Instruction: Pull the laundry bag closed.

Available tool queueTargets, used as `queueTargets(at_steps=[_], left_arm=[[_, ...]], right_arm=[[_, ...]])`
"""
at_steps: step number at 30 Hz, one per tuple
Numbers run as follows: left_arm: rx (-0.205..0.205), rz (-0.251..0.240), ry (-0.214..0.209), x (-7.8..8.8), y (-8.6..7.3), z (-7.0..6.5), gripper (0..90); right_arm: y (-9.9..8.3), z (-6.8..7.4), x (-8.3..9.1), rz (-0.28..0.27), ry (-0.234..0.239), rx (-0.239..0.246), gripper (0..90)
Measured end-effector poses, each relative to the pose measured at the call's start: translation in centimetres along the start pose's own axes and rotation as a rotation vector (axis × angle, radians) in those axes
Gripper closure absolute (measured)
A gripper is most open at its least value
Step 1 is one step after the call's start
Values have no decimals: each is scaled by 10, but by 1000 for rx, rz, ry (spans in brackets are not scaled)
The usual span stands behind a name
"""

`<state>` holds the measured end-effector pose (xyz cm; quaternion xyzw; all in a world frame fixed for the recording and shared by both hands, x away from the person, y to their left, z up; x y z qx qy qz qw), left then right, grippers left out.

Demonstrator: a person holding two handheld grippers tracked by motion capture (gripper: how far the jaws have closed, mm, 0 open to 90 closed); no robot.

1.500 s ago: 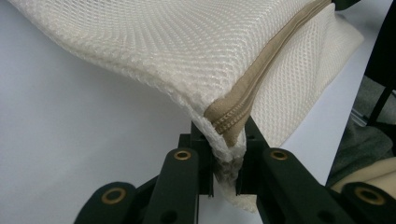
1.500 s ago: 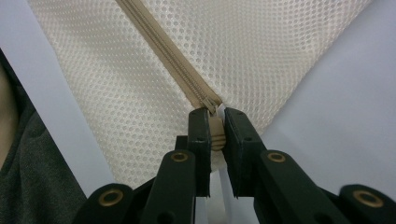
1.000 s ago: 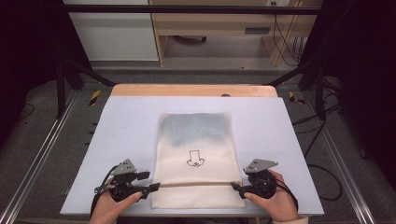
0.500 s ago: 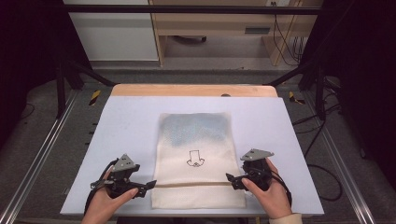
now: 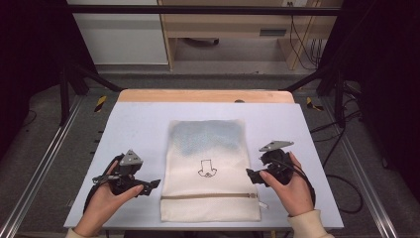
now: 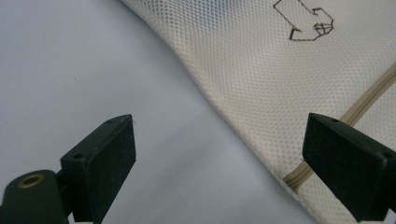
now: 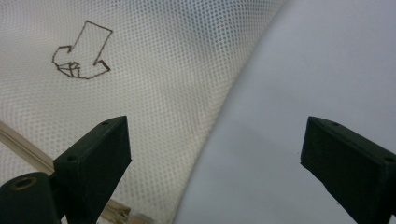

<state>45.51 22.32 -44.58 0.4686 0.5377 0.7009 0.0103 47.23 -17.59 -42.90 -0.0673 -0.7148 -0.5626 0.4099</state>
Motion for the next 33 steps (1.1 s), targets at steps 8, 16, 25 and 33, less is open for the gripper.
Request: queueTargets(at_steps=[8, 16, 25, 33], left_arm=[[-51, 47, 24, 7, -13, 13, 110], [-27, 39, 31, 15, -28, 32, 60], [9, 48, 85, 23, -48, 56, 54], [72, 59, 151, 24, -62, 74, 59]], right_arm=[[-14, -14, 7, 16, -20, -41, 91], [-36, -35, 17, 7, -56, -93, 85], [-64, -60, 23, 34, -90, -162, 79], [-83, -70, 22, 4, -115, -206, 78]])
Point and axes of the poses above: each handheld gripper's, and its own axes: x roughly backward along the jaws, y roughly out of its top, z roughly to its left, the point moved 4 cm from there along -x, roughly forward along the jaws, and after that the axes turned 9 degrees about -z, right-handed, at the moved point
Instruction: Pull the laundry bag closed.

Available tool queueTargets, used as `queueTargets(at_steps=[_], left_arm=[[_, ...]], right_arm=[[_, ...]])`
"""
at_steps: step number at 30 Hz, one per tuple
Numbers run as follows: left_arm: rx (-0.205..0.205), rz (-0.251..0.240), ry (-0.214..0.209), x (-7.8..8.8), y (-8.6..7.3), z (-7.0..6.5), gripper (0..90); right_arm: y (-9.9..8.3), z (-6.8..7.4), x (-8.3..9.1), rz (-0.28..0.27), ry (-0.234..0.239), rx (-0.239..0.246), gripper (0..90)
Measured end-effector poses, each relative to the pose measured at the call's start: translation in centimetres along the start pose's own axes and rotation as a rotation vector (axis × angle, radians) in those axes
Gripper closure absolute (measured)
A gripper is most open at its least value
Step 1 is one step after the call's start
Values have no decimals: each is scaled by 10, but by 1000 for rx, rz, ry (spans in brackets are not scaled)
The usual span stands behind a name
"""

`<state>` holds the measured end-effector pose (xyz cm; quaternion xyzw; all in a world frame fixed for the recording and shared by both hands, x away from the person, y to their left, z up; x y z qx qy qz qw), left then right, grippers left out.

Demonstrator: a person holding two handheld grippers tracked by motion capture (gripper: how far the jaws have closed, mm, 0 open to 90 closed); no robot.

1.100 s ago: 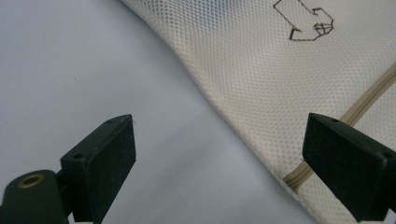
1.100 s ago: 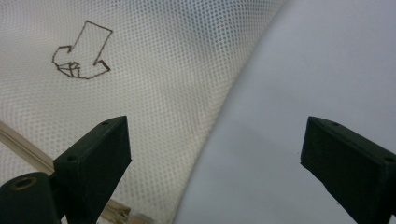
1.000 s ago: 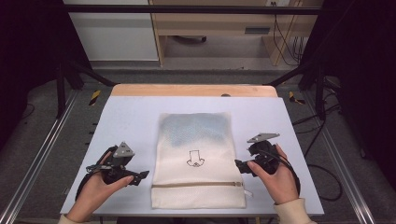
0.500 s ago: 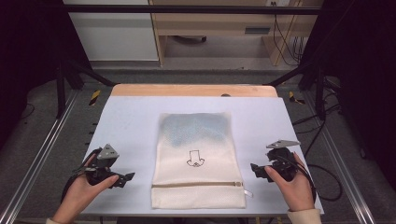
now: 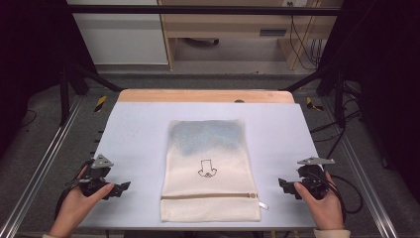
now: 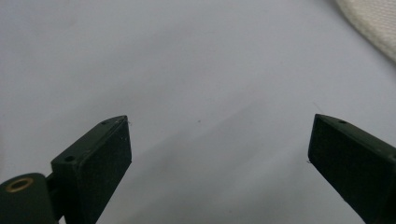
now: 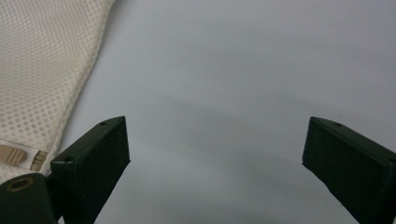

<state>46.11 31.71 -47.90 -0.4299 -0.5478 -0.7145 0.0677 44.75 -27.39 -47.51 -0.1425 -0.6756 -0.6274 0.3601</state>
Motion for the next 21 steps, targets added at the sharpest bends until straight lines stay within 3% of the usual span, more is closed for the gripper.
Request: queueTargets(at_steps=[7, 10, 15, 17, 21], left_arm=[[23, -77, 53, 2, -10, 5, 57], [39, -96, 46, 2, -16, 5, 49], [22, -125, 80, 8, -19, 5, 50], [30, -151, 80, 9, -17, 5, 51], [18, -147, 68, 3, -16, 0, 48]], right_arm=[[-11, 0, -1, -47, -8, -12, 71], [-16, 1, -1, -65, -7, -5, 70], [-23, 7, -2, -64, 28, 8, 70], [-23, 11, -3, -64, 31, 25, 67], [-21, 16, -4, -62, 34, 41, 65]])
Point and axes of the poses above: each handheld gripper's, and its own axes: x roughly backward along the jaws, y roughly out of its top, z roughly to its left, the point moved 4 cm from there along -x, roughly forward along the jaws, and after that the axes turned 9 degrees about -z, right-handed, at the moved point
